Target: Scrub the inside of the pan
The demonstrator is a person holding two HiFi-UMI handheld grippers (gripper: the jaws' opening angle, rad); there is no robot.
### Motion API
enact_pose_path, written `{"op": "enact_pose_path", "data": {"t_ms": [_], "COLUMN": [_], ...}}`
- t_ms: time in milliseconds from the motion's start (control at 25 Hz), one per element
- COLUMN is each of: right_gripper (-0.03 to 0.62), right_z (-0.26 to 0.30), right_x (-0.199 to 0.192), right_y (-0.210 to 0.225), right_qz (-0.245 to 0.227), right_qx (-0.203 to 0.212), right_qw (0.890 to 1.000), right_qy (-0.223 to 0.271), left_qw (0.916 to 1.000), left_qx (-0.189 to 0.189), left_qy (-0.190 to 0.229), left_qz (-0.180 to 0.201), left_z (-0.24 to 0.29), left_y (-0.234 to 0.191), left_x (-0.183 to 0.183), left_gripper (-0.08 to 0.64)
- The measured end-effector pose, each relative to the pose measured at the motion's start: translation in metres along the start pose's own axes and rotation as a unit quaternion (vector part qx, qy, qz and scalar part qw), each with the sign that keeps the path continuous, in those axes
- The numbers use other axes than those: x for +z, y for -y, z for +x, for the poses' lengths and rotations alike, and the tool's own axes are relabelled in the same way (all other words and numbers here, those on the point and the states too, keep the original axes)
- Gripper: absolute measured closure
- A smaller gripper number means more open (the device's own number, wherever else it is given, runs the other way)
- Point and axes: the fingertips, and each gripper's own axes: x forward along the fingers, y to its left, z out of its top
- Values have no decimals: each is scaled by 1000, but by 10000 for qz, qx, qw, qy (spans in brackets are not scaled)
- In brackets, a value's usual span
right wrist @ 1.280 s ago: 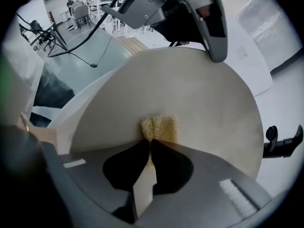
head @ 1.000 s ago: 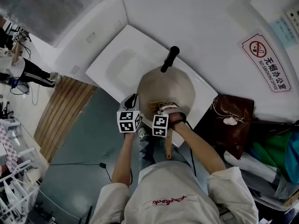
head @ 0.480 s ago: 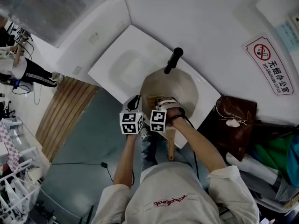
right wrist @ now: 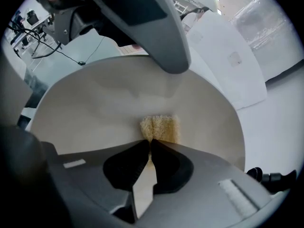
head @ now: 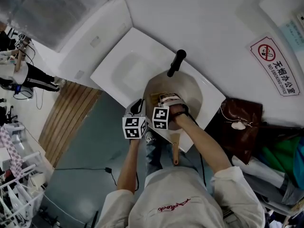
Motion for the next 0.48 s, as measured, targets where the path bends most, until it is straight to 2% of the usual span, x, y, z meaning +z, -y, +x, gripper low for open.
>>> {"op": "enact_pose_path", "data": {"t_ms": [480], "right_gripper": [565], "right_z": [6], "right_x": [-22], "right_y": [29], "right_qz": [204], "right_qx": [-166], "right_qw": [9996], "right_qy": [-92], "left_qw": [10000], "left_qx": [8], "left_qy": [-3], "left_qz": [47], "left_z": [0], "left_y": [0], "left_x": [1], "left_gripper": [523]}}
